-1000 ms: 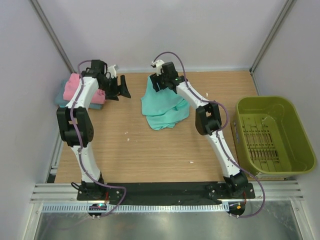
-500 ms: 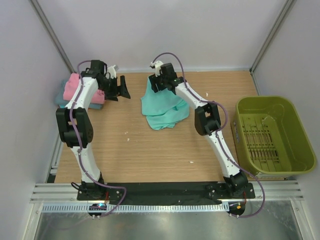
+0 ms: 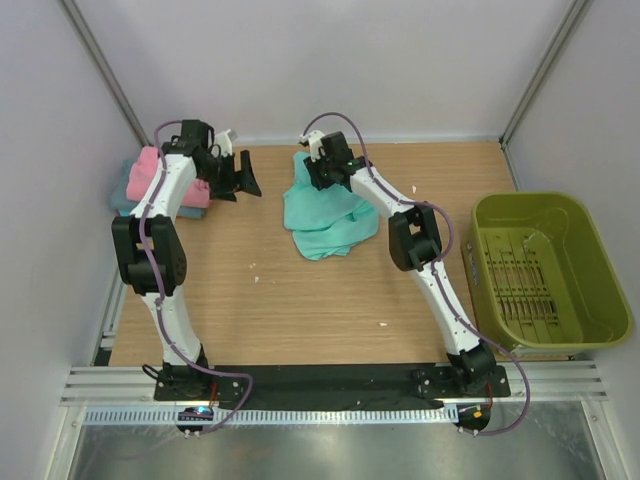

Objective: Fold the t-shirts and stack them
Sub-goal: Flatten the tshirt out

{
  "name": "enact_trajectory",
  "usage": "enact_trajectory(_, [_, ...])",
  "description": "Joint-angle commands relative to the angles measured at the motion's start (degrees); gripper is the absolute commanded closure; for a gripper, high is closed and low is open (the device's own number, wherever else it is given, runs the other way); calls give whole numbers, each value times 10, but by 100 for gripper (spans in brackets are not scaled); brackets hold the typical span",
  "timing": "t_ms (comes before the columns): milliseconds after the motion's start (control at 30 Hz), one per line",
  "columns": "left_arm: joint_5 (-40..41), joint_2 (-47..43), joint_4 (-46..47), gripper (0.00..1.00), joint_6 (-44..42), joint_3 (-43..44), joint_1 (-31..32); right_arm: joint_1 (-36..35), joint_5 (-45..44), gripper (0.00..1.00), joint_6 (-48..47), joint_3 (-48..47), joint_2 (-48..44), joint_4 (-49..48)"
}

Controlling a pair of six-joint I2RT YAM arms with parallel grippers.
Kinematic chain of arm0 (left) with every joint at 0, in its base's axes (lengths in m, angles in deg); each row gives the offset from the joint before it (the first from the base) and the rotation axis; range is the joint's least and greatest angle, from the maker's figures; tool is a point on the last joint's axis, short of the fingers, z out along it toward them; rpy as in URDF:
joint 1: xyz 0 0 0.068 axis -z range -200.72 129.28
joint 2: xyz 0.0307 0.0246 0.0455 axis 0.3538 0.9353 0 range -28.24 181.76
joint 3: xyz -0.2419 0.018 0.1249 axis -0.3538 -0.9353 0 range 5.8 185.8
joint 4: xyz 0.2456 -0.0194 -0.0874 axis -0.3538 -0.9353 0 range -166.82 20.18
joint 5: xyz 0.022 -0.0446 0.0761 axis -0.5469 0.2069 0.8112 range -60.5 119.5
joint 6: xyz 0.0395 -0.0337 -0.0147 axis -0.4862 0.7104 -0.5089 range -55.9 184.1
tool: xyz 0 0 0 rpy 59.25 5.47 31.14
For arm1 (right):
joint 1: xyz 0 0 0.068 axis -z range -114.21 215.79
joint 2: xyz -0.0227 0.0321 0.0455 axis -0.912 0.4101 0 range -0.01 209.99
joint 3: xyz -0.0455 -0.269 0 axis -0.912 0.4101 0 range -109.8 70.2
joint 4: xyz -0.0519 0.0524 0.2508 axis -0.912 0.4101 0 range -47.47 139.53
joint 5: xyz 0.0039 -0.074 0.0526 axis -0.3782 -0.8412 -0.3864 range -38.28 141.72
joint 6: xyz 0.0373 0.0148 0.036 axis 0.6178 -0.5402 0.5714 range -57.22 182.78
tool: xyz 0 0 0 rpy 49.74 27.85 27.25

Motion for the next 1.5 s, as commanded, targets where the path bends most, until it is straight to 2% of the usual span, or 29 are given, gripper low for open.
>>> enact_trajectory(0, [-15, -25, 23, 17, 8, -1, -1, -12, -3, 71, -30, 3, -54, 20])
enact_trajectory(167, [33, -61, 86, 16, 10, -55, -5, -49, -7, 73, -101, -5, -119, 48])
enact_trajectory(300, [67, -107, 144, 16, 8, -111, -29, -95, -14, 73, -146, 20, -216, 51])
enact_trajectory(533, [98, -141, 156, 16, -2, -135, -49, -122, -24, 73, -65, -8, -310, 33])
enact_trajectory(600, [101, -146, 154, 16, -2, -136, -50, -122, -28, 72, -69, -4, -330, 33])
enact_trajectory(633, [102, -149, 153, 16, -2, -131, -49, -123, -46, 67, -77, 7, -345, 30])
enact_trajectory(667, [103, -150, 149, 16, -1, -127, -49, -123, -62, 48, -85, 36, -350, 28])
enact_trajectory(700, [101, -150, 136, 16, 1, -119, -49, -123, -73, 38, -85, 49, -351, 23])
enact_trajectory(733, [97, -152, 126, 16, 3, -110, -50, -121, -82, 28, -85, 56, -347, 27])
enact_trajectory(800, [96, -157, 105, 14, 10, -86, -49, -120, -88, 16, -90, 50, -311, 67])
enact_trajectory(900, [90, -185, 116, 13, 12, -98, -49, -118, -108, 16, -105, 10, -241, 102])
enact_trajectory(1100, [130, -216, 95, 11, -31, -135, -23, -107, -144, 20, -126, -17, -147, 84])
enact_trajectory(1467, [135, -239, 102, 11, -23, -183, -19, -101, -167, 23, -156, -14, -90, 58])
